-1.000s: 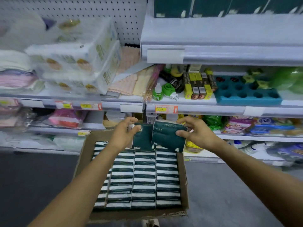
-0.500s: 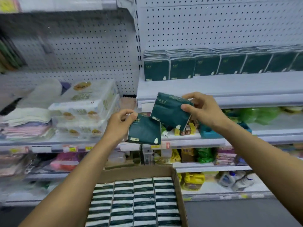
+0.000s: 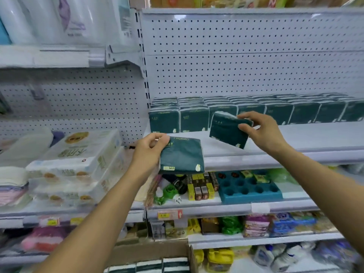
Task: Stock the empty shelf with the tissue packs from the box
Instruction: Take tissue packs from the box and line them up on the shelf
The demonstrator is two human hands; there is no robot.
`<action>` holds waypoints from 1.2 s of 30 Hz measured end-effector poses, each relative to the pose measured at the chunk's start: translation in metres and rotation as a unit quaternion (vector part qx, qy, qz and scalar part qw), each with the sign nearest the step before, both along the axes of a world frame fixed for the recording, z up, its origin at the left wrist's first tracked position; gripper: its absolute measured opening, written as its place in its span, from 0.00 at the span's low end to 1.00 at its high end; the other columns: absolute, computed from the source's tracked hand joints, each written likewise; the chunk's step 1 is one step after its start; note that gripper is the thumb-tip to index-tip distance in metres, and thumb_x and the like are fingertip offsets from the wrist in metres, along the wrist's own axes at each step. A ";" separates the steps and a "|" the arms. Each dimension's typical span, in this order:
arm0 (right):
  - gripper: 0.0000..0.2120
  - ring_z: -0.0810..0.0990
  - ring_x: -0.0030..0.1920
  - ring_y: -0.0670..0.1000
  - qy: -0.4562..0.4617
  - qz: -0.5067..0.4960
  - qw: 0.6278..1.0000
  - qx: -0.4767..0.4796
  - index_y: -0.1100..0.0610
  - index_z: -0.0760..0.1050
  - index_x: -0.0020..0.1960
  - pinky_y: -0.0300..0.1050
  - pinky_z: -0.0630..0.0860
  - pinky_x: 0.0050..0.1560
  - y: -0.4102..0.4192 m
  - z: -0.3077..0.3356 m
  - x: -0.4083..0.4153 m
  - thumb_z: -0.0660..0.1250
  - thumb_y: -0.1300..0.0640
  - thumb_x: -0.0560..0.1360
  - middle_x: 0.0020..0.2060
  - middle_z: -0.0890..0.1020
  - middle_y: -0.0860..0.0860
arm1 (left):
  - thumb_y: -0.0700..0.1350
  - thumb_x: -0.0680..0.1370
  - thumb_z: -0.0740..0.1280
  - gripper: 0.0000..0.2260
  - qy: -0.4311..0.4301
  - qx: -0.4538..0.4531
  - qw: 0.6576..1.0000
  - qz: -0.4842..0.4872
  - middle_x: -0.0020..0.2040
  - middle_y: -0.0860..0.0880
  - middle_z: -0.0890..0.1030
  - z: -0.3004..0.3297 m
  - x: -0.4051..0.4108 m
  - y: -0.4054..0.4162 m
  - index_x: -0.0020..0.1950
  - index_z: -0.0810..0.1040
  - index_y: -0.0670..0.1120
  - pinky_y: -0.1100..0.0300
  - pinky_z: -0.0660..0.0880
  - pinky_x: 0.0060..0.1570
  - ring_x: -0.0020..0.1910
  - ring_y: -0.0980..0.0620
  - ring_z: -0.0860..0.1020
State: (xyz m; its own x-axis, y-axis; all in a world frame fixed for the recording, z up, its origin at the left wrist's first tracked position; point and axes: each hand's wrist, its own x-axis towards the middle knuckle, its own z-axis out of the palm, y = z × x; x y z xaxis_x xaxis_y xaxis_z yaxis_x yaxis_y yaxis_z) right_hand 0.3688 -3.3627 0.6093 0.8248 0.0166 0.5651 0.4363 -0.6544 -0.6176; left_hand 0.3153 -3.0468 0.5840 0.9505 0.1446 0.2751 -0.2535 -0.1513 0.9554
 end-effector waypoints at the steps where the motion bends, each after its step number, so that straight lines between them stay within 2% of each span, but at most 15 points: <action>1: 0.09 0.72 0.46 0.48 0.007 -0.004 1.000 -0.011 0.49 0.79 0.56 0.49 0.74 0.54 -0.005 -0.003 0.008 0.69 0.57 0.76 0.51 0.80 0.46 | 0.50 0.79 0.68 0.05 -0.001 0.002 1.000 0.008 0.39 0.56 0.84 0.001 0.005 -0.006 0.48 0.82 0.51 0.62 0.77 0.43 0.39 0.61 0.81; 4: 0.12 0.74 0.51 0.48 0.025 -0.010 0.998 -0.051 0.47 0.78 0.59 0.48 0.73 0.55 -0.017 -0.016 0.030 0.70 0.55 0.76 0.55 0.78 0.47 | 0.51 0.79 0.68 0.05 0.008 -0.008 1.000 0.029 0.38 0.55 0.83 0.002 0.022 -0.024 0.47 0.82 0.52 0.51 0.76 0.42 0.39 0.51 0.80; 6: 0.18 0.75 0.51 0.48 0.026 0.000 0.996 -0.084 0.48 0.76 0.62 0.47 0.74 0.53 -0.022 -0.023 0.043 0.73 0.52 0.73 0.56 0.75 0.46 | 0.51 0.80 0.67 0.05 0.012 -0.007 0.999 0.042 0.41 0.52 0.84 0.002 0.032 -0.035 0.48 0.82 0.52 0.45 0.78 0.45 0.41 0.47 0.80; 9: 0.25 0.72 0.47 0.47 0.014 0.017 0.988 -0.155 0.50 0.72 0.66 0.44 0.72 0.48 -0.028 -0.026 0.062 0.75 0.53 0.71 0.58 0.72 0.47 | 0.51 0.80 0.67 0.06 0.016 0.000 0.998 0.057 0.43 0.51 0.84 0.000 0.047 -0.050 0.50 0.82 0.52 0.47 0.78 0.50 0.44 0.49 0.81; 12: 0.25 0.72 0.56 0.51 -0.004 0.006 0.981 -0.194 0.51 0.71 0.68 0.49 0.76 0.52 -0.036 -0.026 0.087 0.74 0.55 0.73 0.60 0.72 0.50 | 0.51 0.80 0.67 0.06 0.023 -0.012 0.998 0.063 0.43 0.55 0.84 -0.002 0.062 -0.063 0.50 0.82 0.52 0.53 0.78 0.52 0.44 0.57 0.81; 16: 0.25 0.68 0.64 0.52 -0.010 0.004 0.975 -0.221 0.51 0.70 0.69 0.51 0.76 0.54 -0.040 -0.026 0.120 0.72 0.54 0.74 0.63 0.71 0.51 | 0.51 0.80 0.67 0.06 0.033 -0.021 0.997 0.068 0.43 0.55 0.84 -0.003 0.081 -0.073 0.51 0.82 0.51 0.60 0.77 0.48 0.43 0.60 0.81; 22: 0.25 0.67 0.64 0.54 -0.055 0.017 0.965 -0.255 0.55 0.71 0.68 0.53 0.79 0.48 -0.035 -0.028 0.149 0.73 0.56 0.72 0.65 0.70 0.52 | 0.52 0.80 0.66 0.07 0.047 -0.013 0.996 0.080 0.47 0.52 0.84 -0.003 0.099 -0.081 0.52 0.82 0.52 0.62 0.73 0.43 0.45 0.56 0.80; 26: 0.24 0.70 0.62 0.56 -0.092 0.014 0.956 -0.278 0.57 0.73 0.66 0.51 0.76 0.49 -0.032 -0.029 0.161 0.74 0.57 0.72 0.63 0.72 0.54 | 0.53 0.80 0.66 0.07 0.061 -0.021 0.995 0.078 0.45 0.52 0.85 -0.005 0.106 -0.086 0.51 0.82 0.53 0.53 0.75 0.40 0.42 0.48 0.80; 29: 0.24 0.71 0.62 0.58 -0.089 0.001 0.950 -0.298 0.57 0.74 0.65 0.54 0.76 0.53 -0.031 -0.028 0.165 0.75 0.56 0.71 0.63 0.73 0.56 | 0.53 0.80 0.66 0.07 0.060 -0.017 0.995 0.078 0.45 0.52 0.84 -0.006 0.108 -0.089 0.52 0.82 0.53 0.52 0.75 0.38 0.40 0.44 0.77; 31: 0.25 0.70 0.64 0.60 -0.099 -0.026 0.942 -0.319 0.56 0.74 0.65 0.57 0.72 0.57 -0.030 -0.026 0.164 0.75 0.54 0.70 0.66 0.72 0.57 | 0.53 0.80 0.66 0.07 0.058 -0.020 0.995 0.075 0.45 0.52 0.84 -0.006 0.109 -0.092 0.51 0.82 0.54 0.50 0.75 0.40 0.41 0.43 0.78; 32: 0.25 0.70 0.65 0.60 -0.121 -0.036 0.943 -0.309 0.55 0.74 0.65 0.58 0.70 0.59 -0.029 -0.025 0.161 0.75 0.53 0.71 0.66 0.72 0.57 | 0.53 0.80 0.66 0.07 0.057 -0.021 0.996 0.072 0.46 0.52 0.85 -0.006 0.109 -0.093 0.51 0.82 0.54 0.49 0.76 0.42 0.43 0.44 0.79; 34: 0.24 0.70 0.65 0.57 -0.151 -0.005 0.962 -0.228 0.52 0.74 0.66 0.56 0.69 0.61 -0.023 -0.019 0.146 0.72 0.47 0.73 0.66 0.73 0.55 | 0.53 0.80 0.66 0.06 0.051 -0.019 0.997 0.052 0.46 0.54 0.85 -0.007 0.111 -0.098 0.52 0.82 0.54 0.50 0.77 0.45 0.45 0.48 0.81; 36: 0.26 0.71 0.64 0.48 -0.054 0.098 0.985 -0.128 0.45 0.73 0.66 0.49 0.69 0.63 -0.015 -0.010 0.123 0.69 0.37 0.71 0.64 0.74 0.46 | 0.49 0.80 0.66 0.06 0.035 -0.010 0.999 0.015 0.44 0.55 0.85 -0.005 0.112 -0.109 0.53 0.82 0.52 0.59 0.77 0.42 0.45 0.55 0.82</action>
State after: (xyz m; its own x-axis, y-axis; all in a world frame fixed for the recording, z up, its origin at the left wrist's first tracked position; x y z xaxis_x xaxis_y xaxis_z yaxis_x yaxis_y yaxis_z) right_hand 0.4914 -3.3774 0.5997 0.7267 0.3238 0.6059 0.6243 -0.6794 -0.3857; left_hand 0.4274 -3.1556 0.5785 0.9626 0.1785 0.2039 -0.1807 -0.1376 0.9739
